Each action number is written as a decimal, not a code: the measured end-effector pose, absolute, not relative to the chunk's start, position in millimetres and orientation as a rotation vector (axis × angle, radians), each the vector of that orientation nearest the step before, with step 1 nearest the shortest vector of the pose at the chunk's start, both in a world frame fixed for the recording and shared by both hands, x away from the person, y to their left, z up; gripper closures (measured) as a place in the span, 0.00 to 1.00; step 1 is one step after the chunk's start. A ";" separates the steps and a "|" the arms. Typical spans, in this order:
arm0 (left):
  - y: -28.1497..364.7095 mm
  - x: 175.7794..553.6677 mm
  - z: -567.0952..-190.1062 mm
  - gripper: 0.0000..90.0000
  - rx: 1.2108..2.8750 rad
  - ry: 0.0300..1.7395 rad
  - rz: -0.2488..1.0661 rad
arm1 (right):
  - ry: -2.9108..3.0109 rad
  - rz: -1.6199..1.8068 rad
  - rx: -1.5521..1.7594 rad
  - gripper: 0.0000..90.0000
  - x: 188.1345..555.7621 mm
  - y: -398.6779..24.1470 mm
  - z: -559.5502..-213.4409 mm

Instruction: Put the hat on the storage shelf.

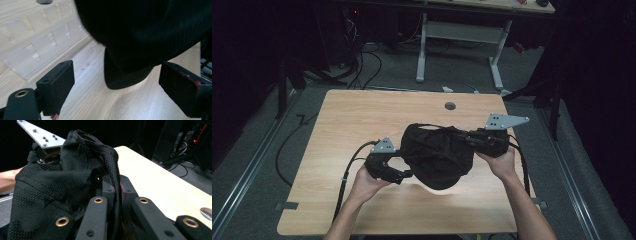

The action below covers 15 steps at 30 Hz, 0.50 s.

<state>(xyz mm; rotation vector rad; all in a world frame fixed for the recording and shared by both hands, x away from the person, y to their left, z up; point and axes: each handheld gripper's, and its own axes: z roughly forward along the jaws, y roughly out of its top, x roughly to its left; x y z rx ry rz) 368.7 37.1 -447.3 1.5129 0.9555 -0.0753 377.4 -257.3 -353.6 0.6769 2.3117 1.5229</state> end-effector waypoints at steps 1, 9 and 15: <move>36.0 369.3 -447.0 0.15 1.522 0.953 -0.081 | 2.316 1.527 0.672 0.95 377.5 -256.9 -353.8; 31.4 372.8 -444.5 0.14 1.555 0.931 -0.153 | 2.323 1.565 0.605 0.95 376.3 -254.9 -353.7; 28.2 366.5 -440.9 0.29 1.593 0.875 -0.211 | 2.308 1.581 0.576 0.95 378.7 -254.7 -351.1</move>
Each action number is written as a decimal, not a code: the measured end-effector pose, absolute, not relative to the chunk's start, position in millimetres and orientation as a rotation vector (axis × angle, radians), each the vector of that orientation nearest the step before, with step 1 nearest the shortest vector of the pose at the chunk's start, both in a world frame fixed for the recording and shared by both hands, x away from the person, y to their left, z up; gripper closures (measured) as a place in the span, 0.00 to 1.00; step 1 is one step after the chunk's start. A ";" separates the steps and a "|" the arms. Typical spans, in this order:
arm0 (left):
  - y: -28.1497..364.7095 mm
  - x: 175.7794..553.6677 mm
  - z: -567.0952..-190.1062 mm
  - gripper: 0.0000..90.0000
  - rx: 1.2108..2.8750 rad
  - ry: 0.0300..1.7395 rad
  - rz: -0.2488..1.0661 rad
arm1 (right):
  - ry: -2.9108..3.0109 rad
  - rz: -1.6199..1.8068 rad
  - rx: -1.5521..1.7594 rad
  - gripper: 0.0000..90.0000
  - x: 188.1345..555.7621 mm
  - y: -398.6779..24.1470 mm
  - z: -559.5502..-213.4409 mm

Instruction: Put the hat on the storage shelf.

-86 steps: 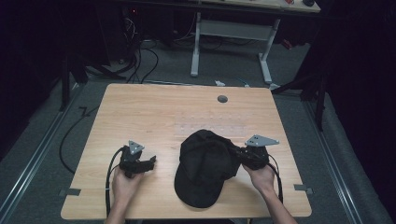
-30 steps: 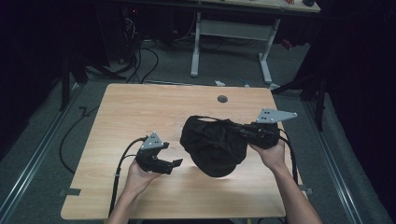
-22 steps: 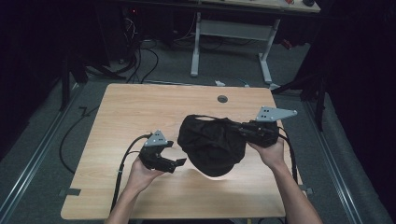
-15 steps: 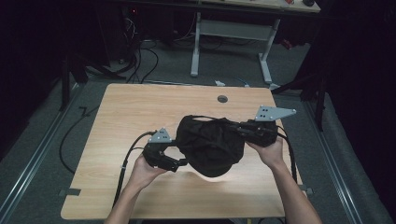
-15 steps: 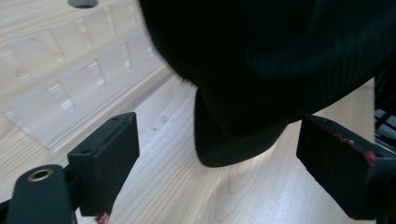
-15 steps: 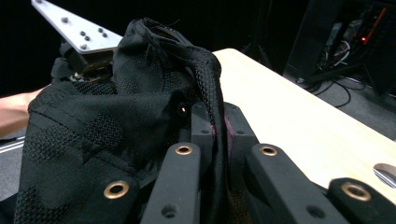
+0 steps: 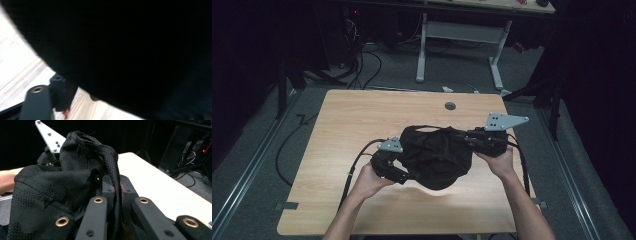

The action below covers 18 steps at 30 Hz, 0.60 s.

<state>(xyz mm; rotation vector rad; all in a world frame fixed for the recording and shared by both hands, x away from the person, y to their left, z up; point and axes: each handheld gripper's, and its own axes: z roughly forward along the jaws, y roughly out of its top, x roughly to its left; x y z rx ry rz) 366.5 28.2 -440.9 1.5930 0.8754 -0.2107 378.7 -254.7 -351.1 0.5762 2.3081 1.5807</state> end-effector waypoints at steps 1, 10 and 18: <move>28.2 366.5 -440.9 0.31 1.593 0.875 -0.211 | 2.308 1.581 0.576 0.95 378.7 -254.7 -351.1; 29.0 361.0 -441.3 0.51 1.631 0.843 -0.218 | 2.294 1.585 0.583 0.95 384.4 -255.5 -354.2; 29.1 355.9 -440.4 0.62 1.658 0.812 -0.242 | 2.270 1.581 0.617 0.94 390.5 -258.2 -357.4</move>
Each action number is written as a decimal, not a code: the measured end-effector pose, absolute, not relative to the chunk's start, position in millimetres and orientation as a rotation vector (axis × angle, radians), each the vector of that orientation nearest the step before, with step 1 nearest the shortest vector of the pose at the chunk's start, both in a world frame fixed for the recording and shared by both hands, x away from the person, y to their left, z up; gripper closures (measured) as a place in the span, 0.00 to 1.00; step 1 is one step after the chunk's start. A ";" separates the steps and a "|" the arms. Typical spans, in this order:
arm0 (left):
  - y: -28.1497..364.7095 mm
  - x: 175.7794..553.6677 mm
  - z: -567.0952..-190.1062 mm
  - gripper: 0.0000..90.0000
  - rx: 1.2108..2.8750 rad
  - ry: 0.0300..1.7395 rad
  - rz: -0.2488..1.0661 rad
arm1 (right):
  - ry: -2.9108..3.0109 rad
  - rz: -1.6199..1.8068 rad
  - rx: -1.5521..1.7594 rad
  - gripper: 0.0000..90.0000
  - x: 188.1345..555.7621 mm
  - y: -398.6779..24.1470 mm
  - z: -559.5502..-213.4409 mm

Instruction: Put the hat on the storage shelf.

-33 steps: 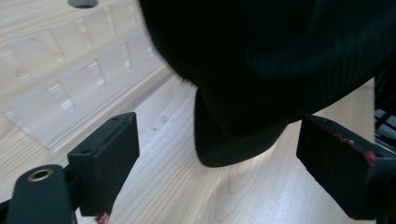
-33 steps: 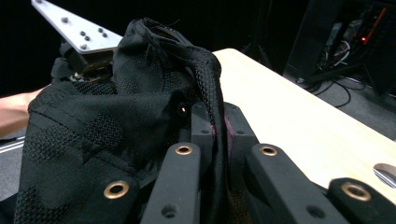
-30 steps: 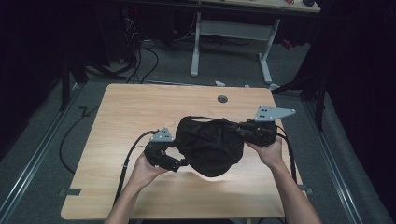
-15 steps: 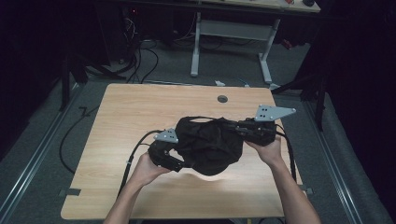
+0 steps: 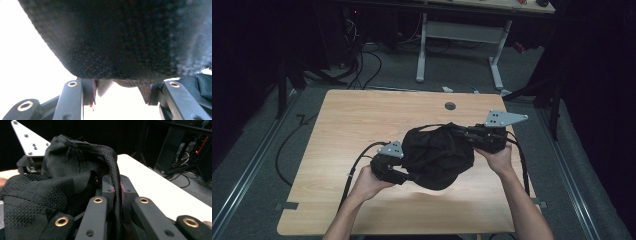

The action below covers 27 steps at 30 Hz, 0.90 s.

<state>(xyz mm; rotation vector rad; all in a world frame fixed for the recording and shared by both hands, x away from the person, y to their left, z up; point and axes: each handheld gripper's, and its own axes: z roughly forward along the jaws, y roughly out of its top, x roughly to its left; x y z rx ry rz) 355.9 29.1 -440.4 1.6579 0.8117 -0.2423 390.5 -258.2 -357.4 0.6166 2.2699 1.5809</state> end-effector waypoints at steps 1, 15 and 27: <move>28.9 355.4 -440.9 0.63 1.670 0.804 -0.237 | 2.270 1.573 0.623 0.94 391.1 -258.2 -358.1; 30.1 342.9 -435.8 0.72 1.696 0.743 -0.217 | 2.254 1.568 0.648 0.93 397.7 -254.8 -362.1; 26.7 337.8 -431.6 0.76 1.697 0.735 -0.211 | 2.247 1.556 0.724 0.78 404.7 -254.4 -364.8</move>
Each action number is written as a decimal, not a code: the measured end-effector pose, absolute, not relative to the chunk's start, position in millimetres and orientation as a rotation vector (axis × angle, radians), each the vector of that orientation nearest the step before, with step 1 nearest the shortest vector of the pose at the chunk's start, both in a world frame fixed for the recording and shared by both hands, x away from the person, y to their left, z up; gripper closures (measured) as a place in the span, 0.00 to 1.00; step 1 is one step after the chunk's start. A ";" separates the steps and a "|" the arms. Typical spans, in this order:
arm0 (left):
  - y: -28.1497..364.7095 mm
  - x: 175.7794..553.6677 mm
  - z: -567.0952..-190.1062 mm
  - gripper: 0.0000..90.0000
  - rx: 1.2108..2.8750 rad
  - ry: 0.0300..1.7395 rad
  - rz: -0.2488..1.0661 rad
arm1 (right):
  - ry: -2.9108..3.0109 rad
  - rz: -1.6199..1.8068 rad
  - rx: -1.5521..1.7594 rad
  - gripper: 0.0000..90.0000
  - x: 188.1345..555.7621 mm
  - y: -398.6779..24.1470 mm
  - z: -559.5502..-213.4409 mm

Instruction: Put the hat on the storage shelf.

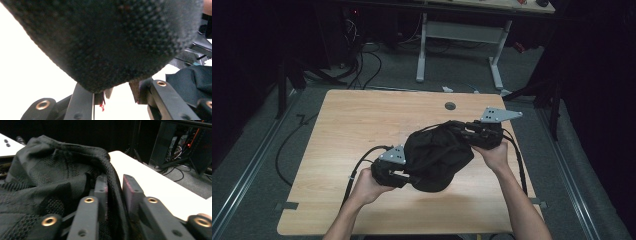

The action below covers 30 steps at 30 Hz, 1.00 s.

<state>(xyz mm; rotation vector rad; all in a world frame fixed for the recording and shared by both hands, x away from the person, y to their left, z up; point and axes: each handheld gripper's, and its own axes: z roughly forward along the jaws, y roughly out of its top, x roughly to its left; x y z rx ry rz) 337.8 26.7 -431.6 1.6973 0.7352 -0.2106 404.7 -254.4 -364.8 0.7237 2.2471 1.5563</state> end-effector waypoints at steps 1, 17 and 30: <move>26.7 337.6 -431.1 0.76 1.699 0.733 -0.210 | 2.244 1.559 0.731 0.75 405.4 -254.7 -364.8; 40.4 339.4 -428.8 0.77 1.658 0.784 -0.160 | 2.212 1.512 0.867 0.51 404.0 -270.5 -363.4; 54.2 339.4 -422.7 0.77 1.582 0.846 -0.074 | 2.256 1.308 1.007 0.53 399.9 -275.4 -386.7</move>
